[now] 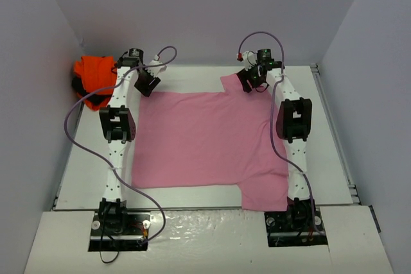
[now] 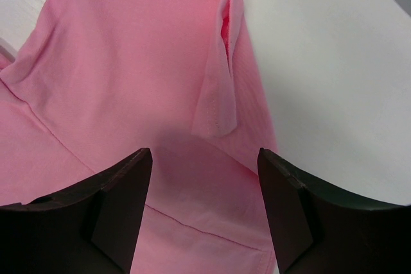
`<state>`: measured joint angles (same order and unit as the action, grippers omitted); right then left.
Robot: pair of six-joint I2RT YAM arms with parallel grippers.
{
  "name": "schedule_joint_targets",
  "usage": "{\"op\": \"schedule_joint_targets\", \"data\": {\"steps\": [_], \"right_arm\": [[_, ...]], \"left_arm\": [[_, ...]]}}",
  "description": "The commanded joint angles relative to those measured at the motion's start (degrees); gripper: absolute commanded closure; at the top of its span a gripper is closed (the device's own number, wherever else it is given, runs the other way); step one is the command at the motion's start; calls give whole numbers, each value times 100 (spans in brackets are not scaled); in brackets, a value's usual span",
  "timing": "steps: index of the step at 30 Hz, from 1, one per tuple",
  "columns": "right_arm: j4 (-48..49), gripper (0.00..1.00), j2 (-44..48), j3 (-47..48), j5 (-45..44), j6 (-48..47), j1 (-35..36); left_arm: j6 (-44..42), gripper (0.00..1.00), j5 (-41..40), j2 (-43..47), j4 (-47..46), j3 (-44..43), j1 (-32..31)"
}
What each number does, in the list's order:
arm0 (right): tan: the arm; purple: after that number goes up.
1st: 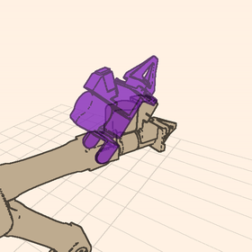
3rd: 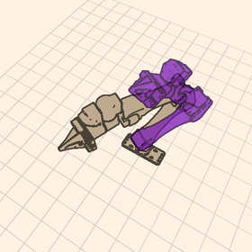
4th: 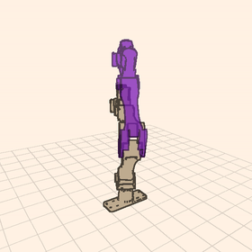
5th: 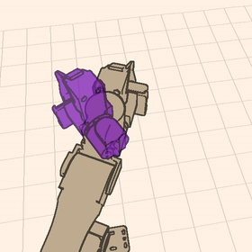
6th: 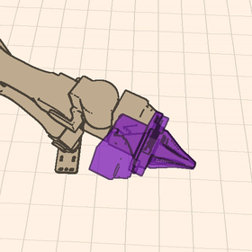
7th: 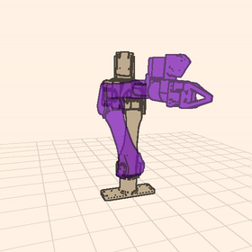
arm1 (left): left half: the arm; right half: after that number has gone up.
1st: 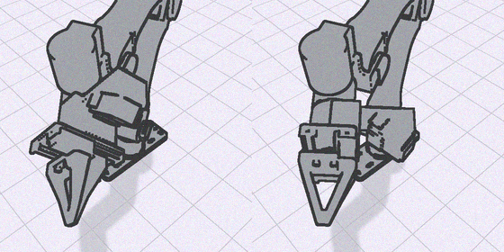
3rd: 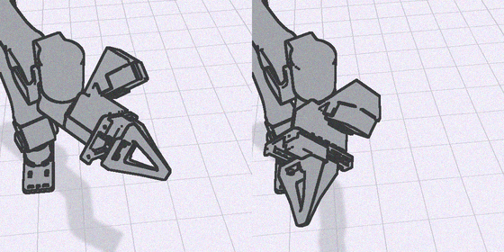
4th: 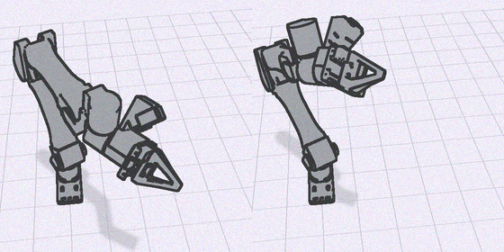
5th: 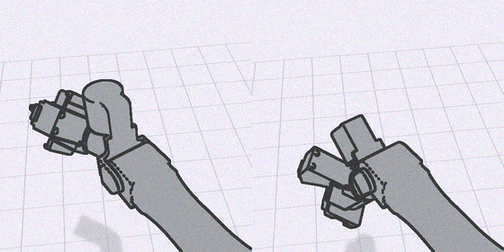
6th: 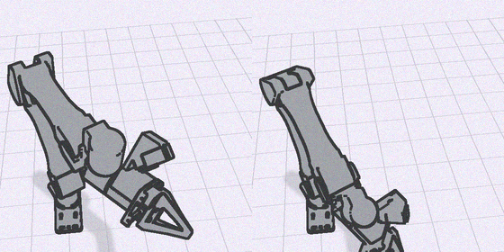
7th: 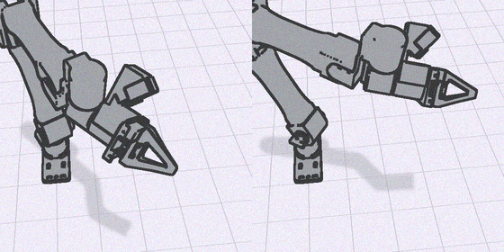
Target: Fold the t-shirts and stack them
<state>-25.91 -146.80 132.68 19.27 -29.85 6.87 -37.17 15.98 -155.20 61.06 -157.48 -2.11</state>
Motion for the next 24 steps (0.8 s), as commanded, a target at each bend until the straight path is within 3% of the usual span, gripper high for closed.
{"op": "schedule_joint_targets", "data": {"steps": [1,8,13,24], "right_arm": [[112,36,214,328,190,-13,-28],[80,36,233,348,221,16,-2],[69,38,209,393,314,59,9],[78,42,-278,846,419,207,95]], "left_arm": [[-399,48,320,112,426,-398,62],[-769,52,421,-86,766,-459,105],[-911,72,465,-133,903,-423,133],[-824,67,449,-36,679,-251,176]]}}
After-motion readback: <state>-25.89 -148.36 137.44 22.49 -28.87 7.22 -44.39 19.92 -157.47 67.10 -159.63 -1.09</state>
